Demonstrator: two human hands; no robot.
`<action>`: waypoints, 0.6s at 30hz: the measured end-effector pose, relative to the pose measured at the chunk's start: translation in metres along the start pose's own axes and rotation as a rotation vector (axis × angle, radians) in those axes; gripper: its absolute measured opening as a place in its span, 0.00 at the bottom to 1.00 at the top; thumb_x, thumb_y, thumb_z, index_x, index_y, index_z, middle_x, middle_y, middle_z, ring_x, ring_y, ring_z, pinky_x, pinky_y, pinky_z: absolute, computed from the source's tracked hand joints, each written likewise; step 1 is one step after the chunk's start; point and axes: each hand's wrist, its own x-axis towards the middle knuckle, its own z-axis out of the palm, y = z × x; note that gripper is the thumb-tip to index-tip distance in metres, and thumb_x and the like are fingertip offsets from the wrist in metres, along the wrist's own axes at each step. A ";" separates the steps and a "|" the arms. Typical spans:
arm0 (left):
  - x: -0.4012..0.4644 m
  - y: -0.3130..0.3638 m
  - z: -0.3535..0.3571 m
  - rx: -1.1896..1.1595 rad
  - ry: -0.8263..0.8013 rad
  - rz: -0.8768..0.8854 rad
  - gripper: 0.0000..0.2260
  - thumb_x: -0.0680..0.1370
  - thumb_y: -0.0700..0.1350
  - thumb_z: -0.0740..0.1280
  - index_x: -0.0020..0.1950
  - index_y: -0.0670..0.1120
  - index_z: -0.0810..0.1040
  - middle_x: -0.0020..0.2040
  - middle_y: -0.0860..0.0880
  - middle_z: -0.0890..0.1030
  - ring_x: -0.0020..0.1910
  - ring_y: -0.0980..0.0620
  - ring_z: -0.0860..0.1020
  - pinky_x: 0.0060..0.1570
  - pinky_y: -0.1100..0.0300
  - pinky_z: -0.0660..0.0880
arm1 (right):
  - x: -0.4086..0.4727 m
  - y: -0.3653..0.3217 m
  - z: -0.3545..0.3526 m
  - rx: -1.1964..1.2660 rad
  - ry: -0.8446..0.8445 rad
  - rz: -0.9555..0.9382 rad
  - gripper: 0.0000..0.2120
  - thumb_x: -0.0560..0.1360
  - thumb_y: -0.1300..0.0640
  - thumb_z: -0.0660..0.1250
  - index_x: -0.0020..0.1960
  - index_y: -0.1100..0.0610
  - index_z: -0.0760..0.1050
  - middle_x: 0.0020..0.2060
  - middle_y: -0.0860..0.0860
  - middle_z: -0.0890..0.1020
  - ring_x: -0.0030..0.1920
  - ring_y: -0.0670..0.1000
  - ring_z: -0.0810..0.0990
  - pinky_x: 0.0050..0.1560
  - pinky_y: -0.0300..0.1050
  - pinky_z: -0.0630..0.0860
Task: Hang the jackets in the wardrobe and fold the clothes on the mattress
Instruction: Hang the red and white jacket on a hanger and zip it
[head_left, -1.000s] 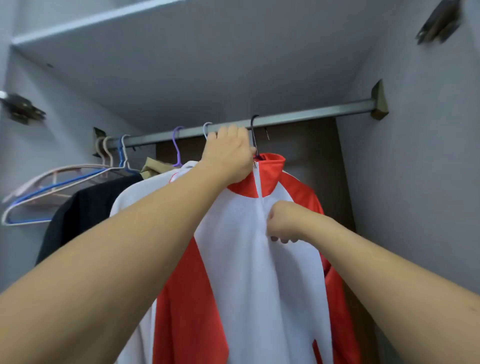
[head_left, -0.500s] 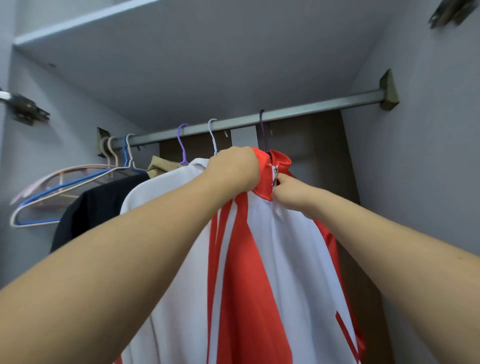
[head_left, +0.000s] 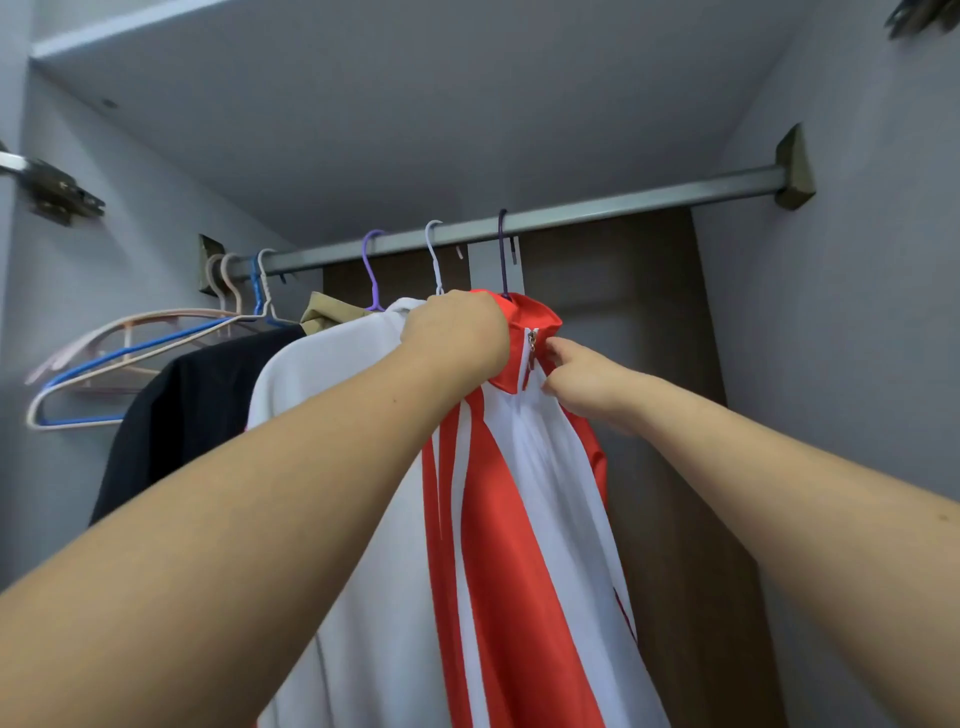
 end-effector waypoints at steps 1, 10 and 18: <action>0.000 -0.002 -0.001 0.017 -0.018 0.028 0.16 0.81 0.41 0.63 0.69 0.41 0.71 0.63 0.42 0.75 0.60 0.41 0.75 0.53 0.52 0.72 | -0.001 0.000 0.000 -0.009 0.006 -0.008 0.26 0.78 0.64 0.57 0.75 0.56 0.62 0.69 0.55 0.72 0.67 0.57 0.72 0.64 0.49 0.71; 0.038 0.004 -0.015 -0.217 0.162 0.205 0.20 0.81 0.50 0.58 0.68 0.40 0.70 0.65 0.40 0.72 0.63 0.38 0.72 0.58 0.49 0.69 | 0.015 -0.015 -0.024 -0.261 0.153 -0.017 0.19 0.77 0.60 0.59 0.67 0.59 0.70 0.63 0.59 0.77 0.60 0.59 0.76 0.51 0.45 0.71; 0.112 0.010 -0.059 -0.270 0.168 0.617 0.15 0.81 0.50 0.59 0.64 0.44 0.72 0.62 0.43 0.74 0.61 0.41 0.71 0.57 0.48 0.69 | 0.059 -0.068 -0.106 -0.358 -0.056 0.215 0.21 0.74 0.58 0.63 0.67 0.57 0.69 0.65 0.58 0.75 0.64 0.58 0.75 0.58 0.46 0.73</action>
